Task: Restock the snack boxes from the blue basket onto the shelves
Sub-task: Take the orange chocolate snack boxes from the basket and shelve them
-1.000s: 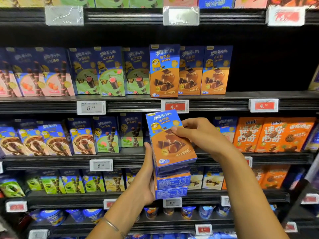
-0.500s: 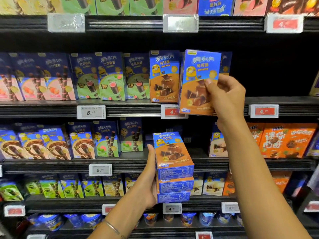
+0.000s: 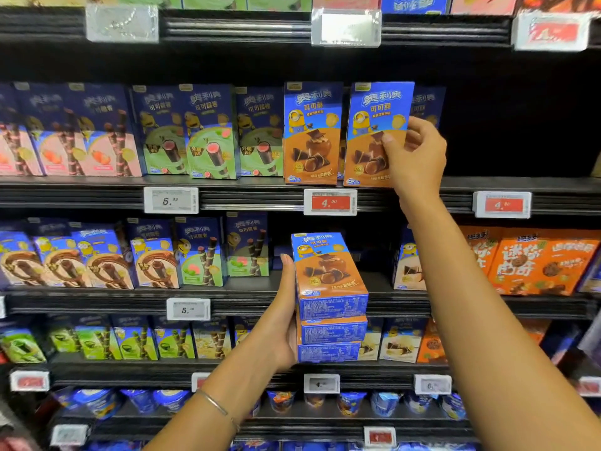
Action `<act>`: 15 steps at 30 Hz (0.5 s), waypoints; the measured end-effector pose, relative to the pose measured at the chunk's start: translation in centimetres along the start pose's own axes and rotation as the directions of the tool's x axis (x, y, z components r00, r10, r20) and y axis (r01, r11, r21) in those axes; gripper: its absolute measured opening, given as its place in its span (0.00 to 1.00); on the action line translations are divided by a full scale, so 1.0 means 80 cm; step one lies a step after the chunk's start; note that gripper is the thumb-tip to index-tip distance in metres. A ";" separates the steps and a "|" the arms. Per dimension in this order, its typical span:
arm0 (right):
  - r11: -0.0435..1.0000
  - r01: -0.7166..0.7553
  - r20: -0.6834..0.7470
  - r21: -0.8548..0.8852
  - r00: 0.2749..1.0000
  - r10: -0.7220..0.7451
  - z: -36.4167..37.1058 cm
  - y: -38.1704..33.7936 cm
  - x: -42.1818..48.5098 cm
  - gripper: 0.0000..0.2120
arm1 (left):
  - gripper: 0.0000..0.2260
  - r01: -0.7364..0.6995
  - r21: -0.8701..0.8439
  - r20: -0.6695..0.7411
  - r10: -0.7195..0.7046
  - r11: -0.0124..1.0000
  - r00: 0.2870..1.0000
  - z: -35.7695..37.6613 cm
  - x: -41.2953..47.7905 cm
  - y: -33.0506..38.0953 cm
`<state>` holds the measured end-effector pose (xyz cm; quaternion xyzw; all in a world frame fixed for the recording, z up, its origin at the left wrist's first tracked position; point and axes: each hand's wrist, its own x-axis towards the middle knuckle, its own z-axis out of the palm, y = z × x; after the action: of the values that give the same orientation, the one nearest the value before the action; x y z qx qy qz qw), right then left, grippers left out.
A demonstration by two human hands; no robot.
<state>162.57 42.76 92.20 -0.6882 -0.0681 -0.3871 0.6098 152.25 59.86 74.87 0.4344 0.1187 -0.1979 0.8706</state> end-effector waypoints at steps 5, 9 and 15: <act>0.994 0.043 0.050 -0.102 0.998 -0.038 0.001 0.008 -0.001 0.22 | 0.40 -0.012 -0.009 -0.008 0.012 1.000 1.000 -0.001 0.003 0.002; 0.987 0.049 0.066 -0.155 0.997 -0.039 0.007 0.012 0.002 0.22 | 0.39 -0.010 -0.024 0.002 0.010 1.000 1.000 -0.003 0.004 0.002; 0.975 0.097 0.067 -0.201 0.994 -0.085 0.012 0.016 -0.002 0.22 | 0.40 -0.010 -0.023 -0.002 0.010 1.000 1.000 -0.003 0.004 0.002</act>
<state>163.63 43.35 91.10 -0.7543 -0.0772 -0.3994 0.5154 152.60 60.06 74.70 0.4250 0.1196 -0.1919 0.8765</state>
